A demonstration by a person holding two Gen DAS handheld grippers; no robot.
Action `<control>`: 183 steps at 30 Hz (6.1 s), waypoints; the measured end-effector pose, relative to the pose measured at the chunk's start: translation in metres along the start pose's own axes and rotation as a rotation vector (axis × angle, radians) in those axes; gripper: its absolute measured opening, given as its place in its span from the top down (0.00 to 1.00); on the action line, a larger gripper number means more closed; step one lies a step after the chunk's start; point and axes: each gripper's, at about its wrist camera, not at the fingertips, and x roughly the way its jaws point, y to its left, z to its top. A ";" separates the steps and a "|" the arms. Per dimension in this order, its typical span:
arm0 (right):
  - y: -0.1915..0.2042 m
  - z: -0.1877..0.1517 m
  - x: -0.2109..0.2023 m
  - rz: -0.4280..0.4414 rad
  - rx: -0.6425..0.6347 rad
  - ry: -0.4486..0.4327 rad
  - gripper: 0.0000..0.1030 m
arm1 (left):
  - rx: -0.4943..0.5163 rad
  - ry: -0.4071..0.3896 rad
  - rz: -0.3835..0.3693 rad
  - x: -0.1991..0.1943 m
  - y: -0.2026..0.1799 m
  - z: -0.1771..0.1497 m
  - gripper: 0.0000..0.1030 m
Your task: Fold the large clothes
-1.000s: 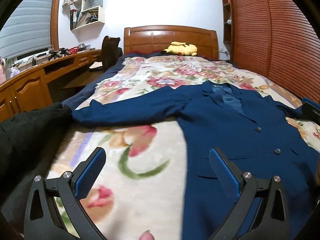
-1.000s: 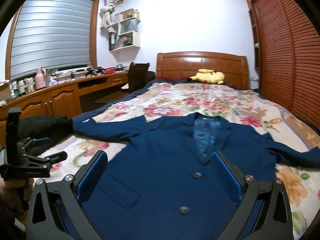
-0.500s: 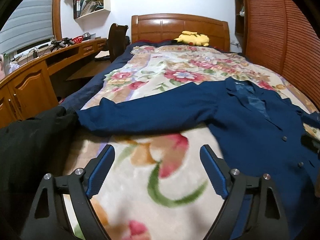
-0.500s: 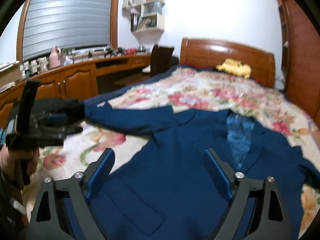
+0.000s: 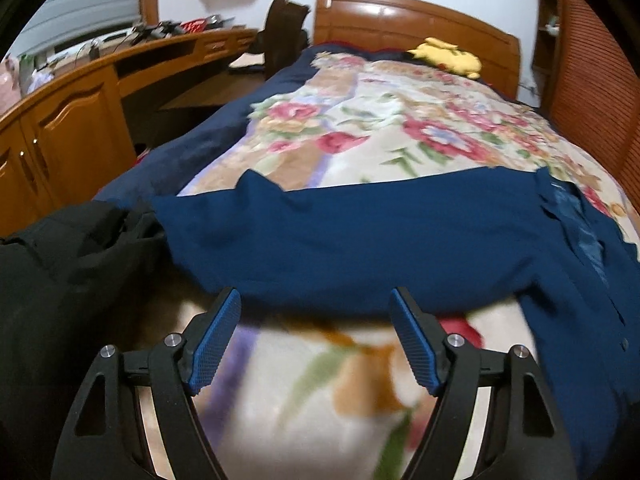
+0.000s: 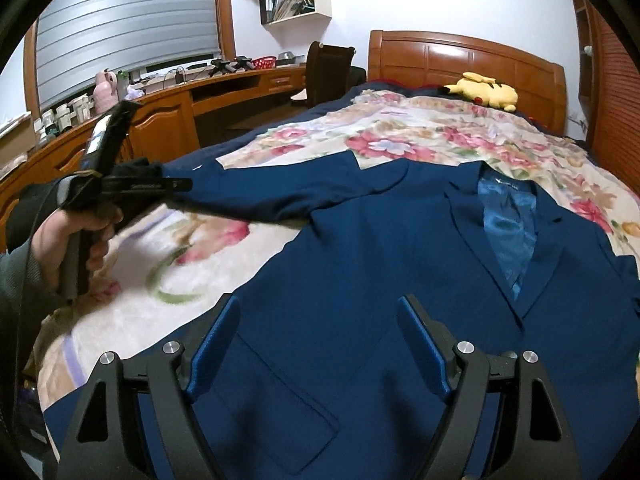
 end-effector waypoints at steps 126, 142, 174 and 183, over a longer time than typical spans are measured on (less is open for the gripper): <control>-0.068 -0.043 -0.166 -0.239 0.165 -0.049 0.21 | 0.432 -0.132 -0.513 -0.201 -0.314 -0.053 0.82; -0.039 -0.026 -0.136 -0.147 0.119 -0.034 0.25 | 0.301 -0.203 -0.361 -0.177 -0.202 -0.093 0.23; 0.020 -0.008 -0.015 -0.005 -0.094 0.182 0.90 | 0.286 -0.171 -0.306 -0.149 -0.134 -0.125 0.23; -0.018 0.004 -0.086 -0.215 0.047 -0.054 0.93 | 0.280 -0.199 -0.361 -0.163 -0.149 -0.123 0.23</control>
